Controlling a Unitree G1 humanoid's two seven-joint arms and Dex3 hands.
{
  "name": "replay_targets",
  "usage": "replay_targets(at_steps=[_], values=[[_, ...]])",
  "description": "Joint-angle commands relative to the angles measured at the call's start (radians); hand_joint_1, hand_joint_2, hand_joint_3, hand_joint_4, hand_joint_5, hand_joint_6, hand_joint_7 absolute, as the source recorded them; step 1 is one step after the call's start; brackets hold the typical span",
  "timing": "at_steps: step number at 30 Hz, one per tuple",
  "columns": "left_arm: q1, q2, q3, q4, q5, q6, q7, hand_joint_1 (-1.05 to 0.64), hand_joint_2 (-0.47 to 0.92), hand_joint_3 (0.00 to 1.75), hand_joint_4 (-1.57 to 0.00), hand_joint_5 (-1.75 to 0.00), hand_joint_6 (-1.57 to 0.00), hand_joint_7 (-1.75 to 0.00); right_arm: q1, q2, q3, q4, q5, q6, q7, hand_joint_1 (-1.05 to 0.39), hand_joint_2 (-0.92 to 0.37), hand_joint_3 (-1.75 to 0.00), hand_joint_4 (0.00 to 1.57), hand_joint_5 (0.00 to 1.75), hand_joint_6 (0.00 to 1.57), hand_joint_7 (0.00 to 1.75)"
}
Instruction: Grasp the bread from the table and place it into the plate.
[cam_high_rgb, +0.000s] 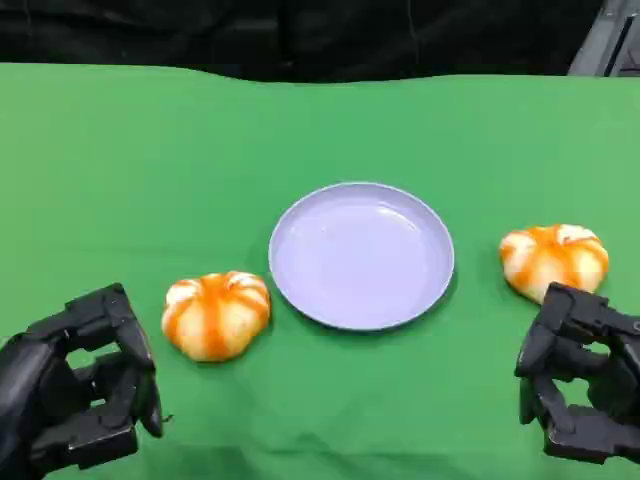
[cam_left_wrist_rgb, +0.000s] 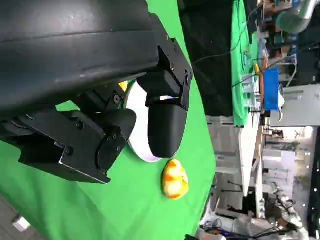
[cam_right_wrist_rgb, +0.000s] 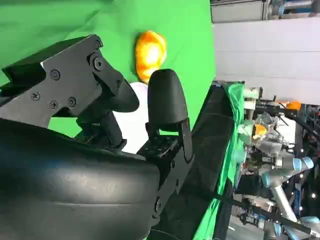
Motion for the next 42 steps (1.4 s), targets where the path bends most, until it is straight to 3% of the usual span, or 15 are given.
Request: replay_targets(at_steps=[1,21,23,24,25,26,28,29,31,34,35,37,42], values=[[0.010,0.019,0.000,0.007,0.021,-0.020,-0.004,0.12,0.69,1.20,-0.87,-1.75,-0.67,-1.75,0.004,-0.004,-0.008,-0.001,0.010,-0.005,0.001,0.04,-0.58,-1.23,0.86,1.75,0.71,1.60],[0.026,0.047,-0.029,0.000,0.159,-0.101,0.014,0.14,0.64,1.21,-0.80,-1.75,-0.66,-1.66,0.008,-0.005,-0.009,-0.006,0.010,-0.002,0.002,0.05,-0.60,-1.22,0.84,1.75,0.69,1.60],[0.028,0.040,-0.030,0.005,0.190,-0.125,0.027,0.09,0.62,1.12,-0.74,-1.64,-0.68,-1.42,0.008,-0.005,-0.009,-0.005,0.012,-0.002,0.003,0.05,-0.60,-1.22,0.84,1.75,0.69,1.60],[0.031,0.047,-0.042,0.022,0.265,-0.199,0.047,0.02,0.64,1.01,-0.65,-1.50,-0.62,-1.28,0.006,-0.005,-0.010,-0.005,0.011,-0.002,0.002,0.05,-0.60,-1.22,0.84,1.75,0.69,1.60],[0.032,0.052,-0.050,0.037,0.319,-0.254,0.061,-0.13,0.76,0.66,-0.55,-1.07,-0.58,-0.88,0.006,-0.004,-0.010,-0.005,0.009,-0.002,0.001,0.05,-0.59,-1.22,0.85,1.75,0.69,1.61],[0.035,0.065,-0.063,0.045,0.413,-0.308,0.093,-0.25,0.86,0.40,-0.54,-0.65,-0.61,-0.46,0.003,-0.004,-0.010,-0.002,0.004,-0.007,-0.001,0.05,-0.59,-1.22,0.85,1.75,0.69,1.61],[0.034,0.091,-0.091,0.050,0.615,-0.377,0.170,-0.40,0.90,0.27,-0.48,-0.31,-0.60,-0.16,0.000,-0.006,-0.009,0.003,-0.005,-0.014,-0.003,0.05,-0.59,-1.22,0.85,1.75,0.69,1.61],[0.025,0.106,-0.109,0.050,0.739,-0.405,0.221,-0.60,0.91,0.27,-0.34,-0.16,-0.52,-0.07,-0.003,-0.006,-0.009,0.007,-0.010,-0.020,-0.004,0.05,-0.59,-1.22,0.85,1.75,0.69,1.61],[0.014,0.116,-0.129,0.053,0.868,-0.433,0.279,-0.72,0.92,0.27,-0.26,-0.07,-0.49,-0.03,-0.005,-0.006,-0.008,0.012,-0.016,-0.027,-0.004,0.06,-0.59,-1.21,0.85,1.75,0.69,1.61],[0.013,0.111,-0.135,0.062,0.906,-0.445,0.308,-0.76,0.92,0.28,-0.23,-0.05,-0.48,-0.01,-0.006,-0.005,-0.008,0.014,-0.017,-0.030,-0.005,0.06,-0.59,-1.21,0.85,1.75,0.69,1.61],[-0.036,0.137,-0.170,0.075,1.042,-0.428,0.329,-0.76,0.92,0.28,-0.23,-0.04,-0.48,-0.01,-0.004,-0.001,-0.006,0.009,-0.008,-0.016,-0.006,0.06,-0.60,-1.21,0.85,1.75,0.69,1.61],[-0.098,0.169,-0.214,0.092,1.217,-0.405,0.357,-0.91,0.92,0.27,-0.08,-0.02,-0.42,0.00,-0.002,0.004,-0.004,0.002,0.004,0.002,-0.008,0.05,-0.60,-1.21,0.85,1.75,0.69,1.61],[-0.116,0.174,-0.239,0.100,1.284,-0.382,0.384,-0.95,0.92,0.27,-0.05,-0.01,-0.40,0.00,-0.002,0.006,-0.004,-0.001,0.007,0.009,-0.008,0.05,-0.61,-1.20,0.85,1.75,0.70,1.61]])
